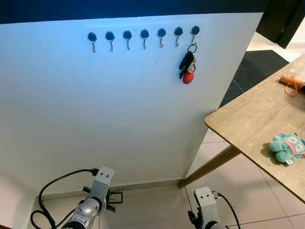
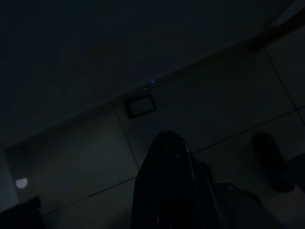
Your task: Hang keys on a hook
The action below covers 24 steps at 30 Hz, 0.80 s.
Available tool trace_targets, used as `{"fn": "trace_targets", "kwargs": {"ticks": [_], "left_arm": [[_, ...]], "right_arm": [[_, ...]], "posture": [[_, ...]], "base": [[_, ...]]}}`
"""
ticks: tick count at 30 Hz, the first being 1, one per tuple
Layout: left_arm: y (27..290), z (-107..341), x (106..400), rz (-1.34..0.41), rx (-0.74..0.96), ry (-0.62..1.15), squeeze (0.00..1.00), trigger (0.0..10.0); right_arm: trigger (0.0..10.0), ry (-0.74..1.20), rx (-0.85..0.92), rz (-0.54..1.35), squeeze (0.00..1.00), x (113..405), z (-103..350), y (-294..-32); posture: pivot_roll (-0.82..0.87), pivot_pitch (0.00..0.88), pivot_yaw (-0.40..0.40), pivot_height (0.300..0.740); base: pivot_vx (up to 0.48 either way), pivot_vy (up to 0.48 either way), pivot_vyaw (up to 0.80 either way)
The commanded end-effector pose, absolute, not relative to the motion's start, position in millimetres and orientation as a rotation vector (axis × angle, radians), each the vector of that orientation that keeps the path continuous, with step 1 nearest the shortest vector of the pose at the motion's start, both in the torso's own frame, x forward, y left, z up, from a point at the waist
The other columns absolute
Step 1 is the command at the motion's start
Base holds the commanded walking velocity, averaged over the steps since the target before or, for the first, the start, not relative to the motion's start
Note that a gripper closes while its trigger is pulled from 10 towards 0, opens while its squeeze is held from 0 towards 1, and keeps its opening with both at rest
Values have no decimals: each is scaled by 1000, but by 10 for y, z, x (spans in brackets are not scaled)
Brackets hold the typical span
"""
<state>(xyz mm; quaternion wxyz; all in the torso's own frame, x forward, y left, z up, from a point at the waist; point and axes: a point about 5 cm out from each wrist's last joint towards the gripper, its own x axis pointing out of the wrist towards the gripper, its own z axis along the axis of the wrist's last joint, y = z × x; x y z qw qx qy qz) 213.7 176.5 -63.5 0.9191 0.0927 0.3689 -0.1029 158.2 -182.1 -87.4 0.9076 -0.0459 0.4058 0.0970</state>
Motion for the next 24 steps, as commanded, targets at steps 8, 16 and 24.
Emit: {"fn": "trace_targets", "kwargs": {"ticks": [8,16,24], "left_arm": [[1781,-677,2080,-206,174,798,0,10000],[1780,-726,2004,-177,212,821,0,10000],[1768,-737,1993,-186,233,834,0,10000]], "right_arm": [[10000,859,-126,274,0,1558,-888,-1786],[10000,857,-154,249,0,1599,-884,-1754],[10000,907,-134,208,0,1548,-917,-1807]], "posture": [[33,0,-12,740],[25,0,-23,740],[16,6,-19,740]], "base": [[0,0,0],[0,0,0],[0,0,0]]}}
